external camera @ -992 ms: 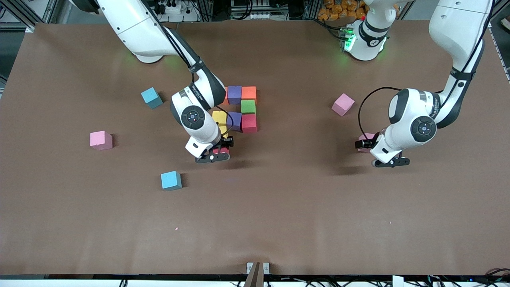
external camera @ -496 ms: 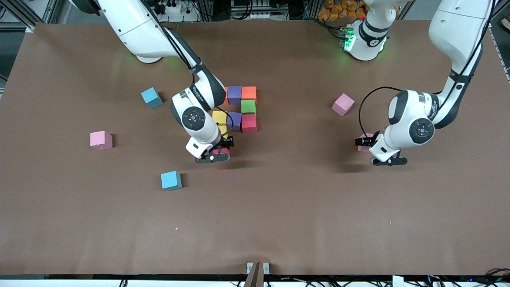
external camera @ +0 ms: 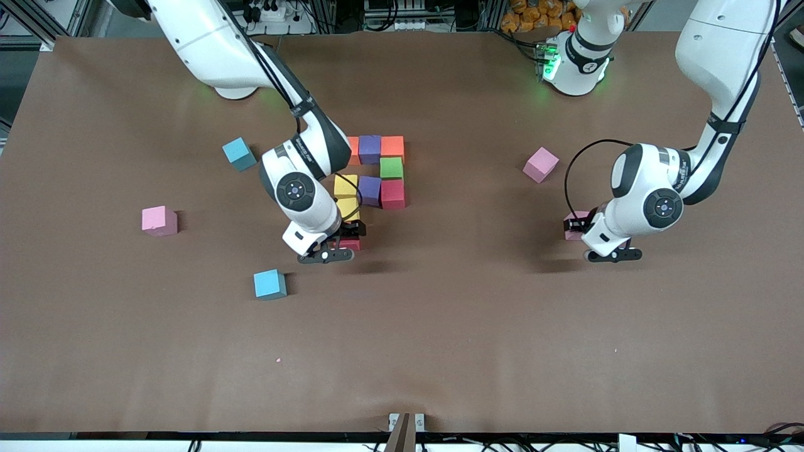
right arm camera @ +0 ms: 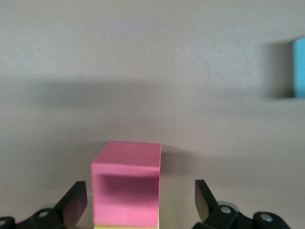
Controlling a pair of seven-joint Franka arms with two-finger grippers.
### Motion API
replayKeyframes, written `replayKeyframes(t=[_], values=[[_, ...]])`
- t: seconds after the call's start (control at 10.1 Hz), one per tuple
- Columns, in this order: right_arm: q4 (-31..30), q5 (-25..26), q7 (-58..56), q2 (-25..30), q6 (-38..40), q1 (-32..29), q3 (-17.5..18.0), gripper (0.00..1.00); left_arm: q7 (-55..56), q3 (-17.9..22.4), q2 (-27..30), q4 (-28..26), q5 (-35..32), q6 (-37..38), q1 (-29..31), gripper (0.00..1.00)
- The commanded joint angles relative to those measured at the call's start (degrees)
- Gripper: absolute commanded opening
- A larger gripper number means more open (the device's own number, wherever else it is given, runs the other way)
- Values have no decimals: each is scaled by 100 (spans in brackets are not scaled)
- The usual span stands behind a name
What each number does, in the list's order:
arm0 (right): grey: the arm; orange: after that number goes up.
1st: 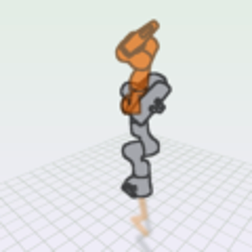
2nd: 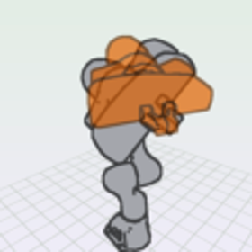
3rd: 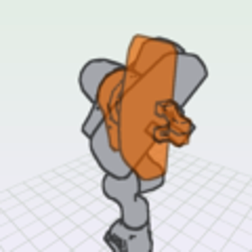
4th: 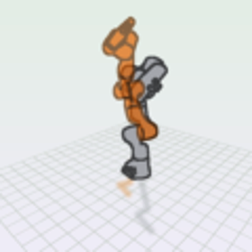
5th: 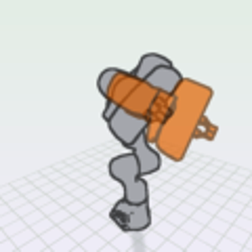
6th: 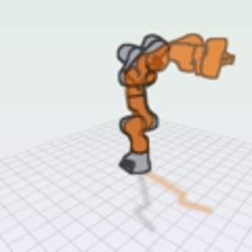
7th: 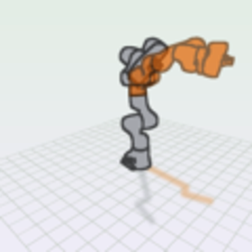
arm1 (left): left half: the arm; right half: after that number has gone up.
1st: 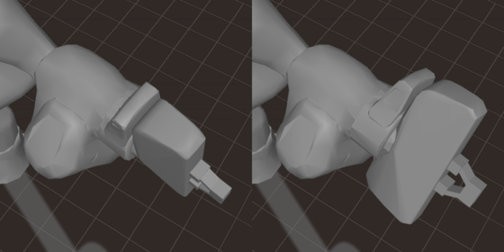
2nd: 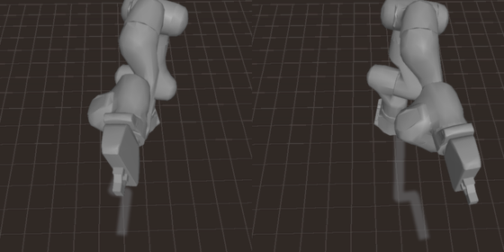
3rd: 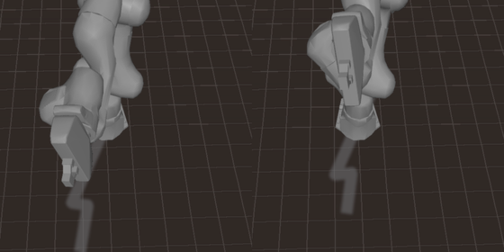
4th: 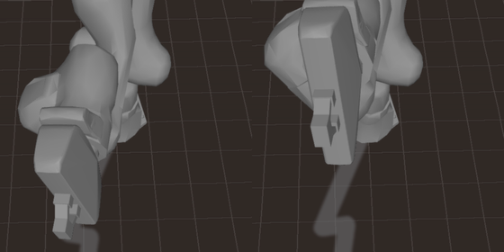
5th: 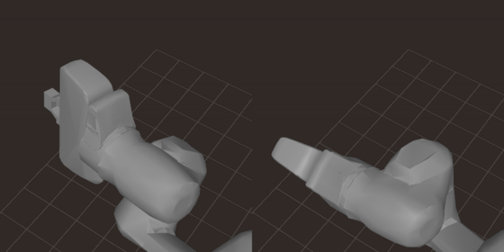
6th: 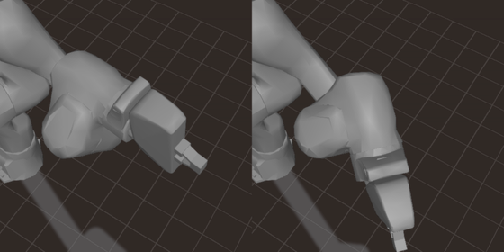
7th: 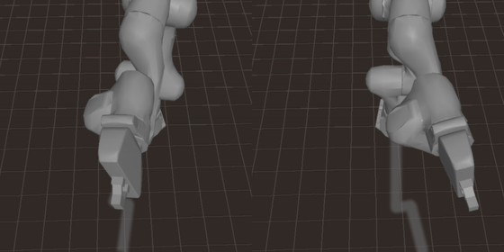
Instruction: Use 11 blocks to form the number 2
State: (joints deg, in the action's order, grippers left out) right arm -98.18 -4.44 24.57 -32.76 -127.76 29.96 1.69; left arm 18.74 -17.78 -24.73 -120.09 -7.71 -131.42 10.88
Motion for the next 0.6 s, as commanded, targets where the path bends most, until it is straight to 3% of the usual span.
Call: replayKeyframes(t=[0.0, 0.1, 0.3, 0.5], values=[[352, -196, 74, 199, 646, -16, -63, 100, 847, -146, 118, 318, 6, 360, -68, 20], [353, -267, -48, 322, 700, -243, -46, 100, 1277, -260, 92, 485, 41, 476, -86, 20], [344, -285, -1552, 393, 683, -778, -46, 100, 2261, -515, 56, 600, 41, 477, -190, 20], [344, -163, -2418, 219, 499, -1132, -63, 100, 3385, -525, -136, 977, 94, 477, -550, 21]])
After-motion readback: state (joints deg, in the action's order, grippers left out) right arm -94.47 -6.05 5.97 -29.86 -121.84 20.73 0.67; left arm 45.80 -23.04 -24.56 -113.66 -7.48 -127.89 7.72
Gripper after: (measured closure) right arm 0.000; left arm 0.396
